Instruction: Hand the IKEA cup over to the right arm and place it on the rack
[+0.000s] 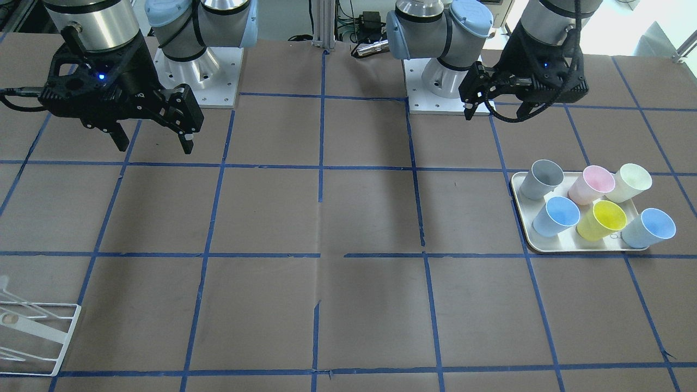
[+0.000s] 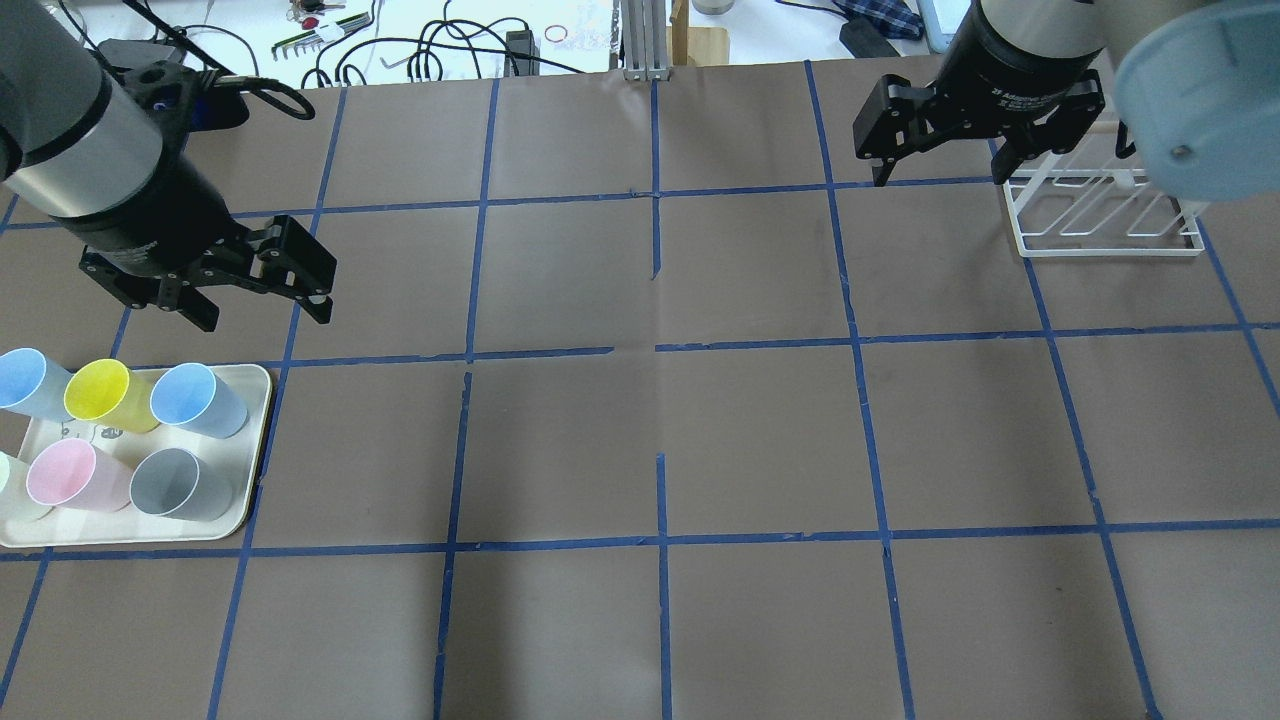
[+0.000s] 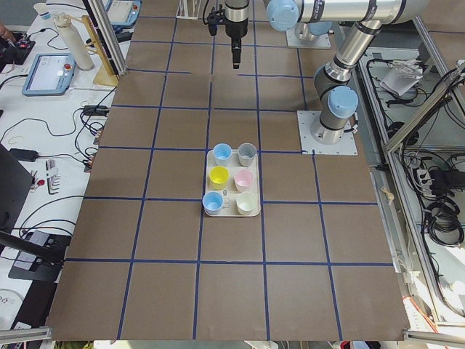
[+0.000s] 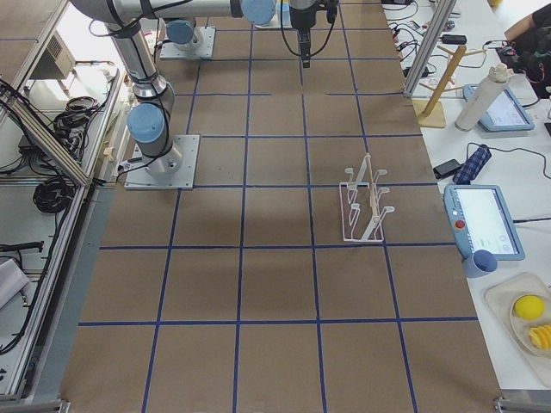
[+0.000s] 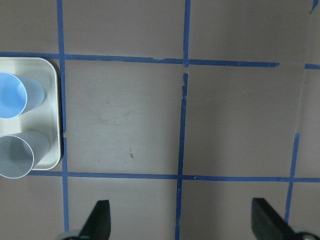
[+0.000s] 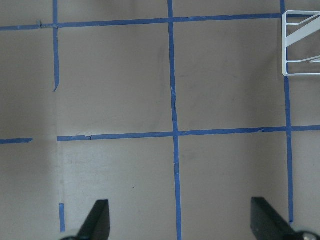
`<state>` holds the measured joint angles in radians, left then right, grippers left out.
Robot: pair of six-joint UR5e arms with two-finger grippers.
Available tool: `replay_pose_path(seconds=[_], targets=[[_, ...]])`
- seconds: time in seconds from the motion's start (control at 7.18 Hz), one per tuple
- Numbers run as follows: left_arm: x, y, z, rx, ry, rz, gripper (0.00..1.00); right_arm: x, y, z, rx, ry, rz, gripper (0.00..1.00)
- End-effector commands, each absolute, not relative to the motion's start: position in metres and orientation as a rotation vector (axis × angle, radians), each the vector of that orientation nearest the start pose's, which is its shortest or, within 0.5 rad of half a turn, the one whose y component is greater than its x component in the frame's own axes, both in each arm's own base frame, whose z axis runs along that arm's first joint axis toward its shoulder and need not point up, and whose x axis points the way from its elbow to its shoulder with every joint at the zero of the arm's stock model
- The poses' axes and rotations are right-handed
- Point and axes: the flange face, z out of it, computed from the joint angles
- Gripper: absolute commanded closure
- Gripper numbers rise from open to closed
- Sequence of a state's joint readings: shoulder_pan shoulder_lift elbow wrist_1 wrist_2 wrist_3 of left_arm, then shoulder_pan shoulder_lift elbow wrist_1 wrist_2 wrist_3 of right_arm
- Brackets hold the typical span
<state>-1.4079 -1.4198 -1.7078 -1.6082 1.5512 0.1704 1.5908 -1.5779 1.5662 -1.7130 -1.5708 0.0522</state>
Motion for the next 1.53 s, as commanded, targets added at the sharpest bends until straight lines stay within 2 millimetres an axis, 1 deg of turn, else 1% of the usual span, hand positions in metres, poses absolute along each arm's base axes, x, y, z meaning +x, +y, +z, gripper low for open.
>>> replay_pose_path(seconds=[0.0,0.14,0.28,0.42,0.56,0.7,0.84,0.98,1.11,1.25,1.39], targets=[[0.000,-0.456,0.475,0.101,3.169,0.036,0.00,0.143,-0.501,0.509,0.050,3.126,-0.243,0.00],[0.023,-0.461,0.470,0.152,3.167,0.030,0.00,0.143,-0.500,0.509,0.050,3.126,-0.243,0.00],[0.051,-0.465,0.465,0.263,3.161,0.024,0.00,0.143,-0.501,0.509,0.050,3.126,-0.240,0.00],[0.082,-0.476,0.452,0.345,3.145,-0.008,0.00,0.143,-0.501,0.509,0.050,3.126,-0.243,0.00],[0.101,-0.485,0.439,0.428,3.138,-0.002,0.00,0.142,-0.502,0.508,0.055,3.129,-0.236,0.00],[0.117,-0.490,0.427,0.508,3.138,0.015,0.06,0.141,-0.502,0.508,0.055,3.129,-0.236,0.00],[0.140,-0.492,0.412,0.523,3.153,0.041,0.08,0.142,-0.502,0.508,0.053,3.129,-0.236,0.00],[0.158,-0.500,0.394,0.572,3.146,0.040,0.22,0.141,-0.502,0.508,0.055,3.129,-0.236,0.00],[0.164,-0.505,0.370,0.665,3.115,0.021,0.25,0.141,-0.502,0.508,0.055,3.129,-0.236,0.00],[0.172,-0.503,0.338,0.690,3.074,-0.031,0.25,0.141,-0.502,0.507,0.055,3.129,-0.233,0.00],[0.180,-0.497,0.315,0.705,3.030,-0.080,0.25,0.141,-0.502,0.507,0.055,3.129,-0.233,0.00]])
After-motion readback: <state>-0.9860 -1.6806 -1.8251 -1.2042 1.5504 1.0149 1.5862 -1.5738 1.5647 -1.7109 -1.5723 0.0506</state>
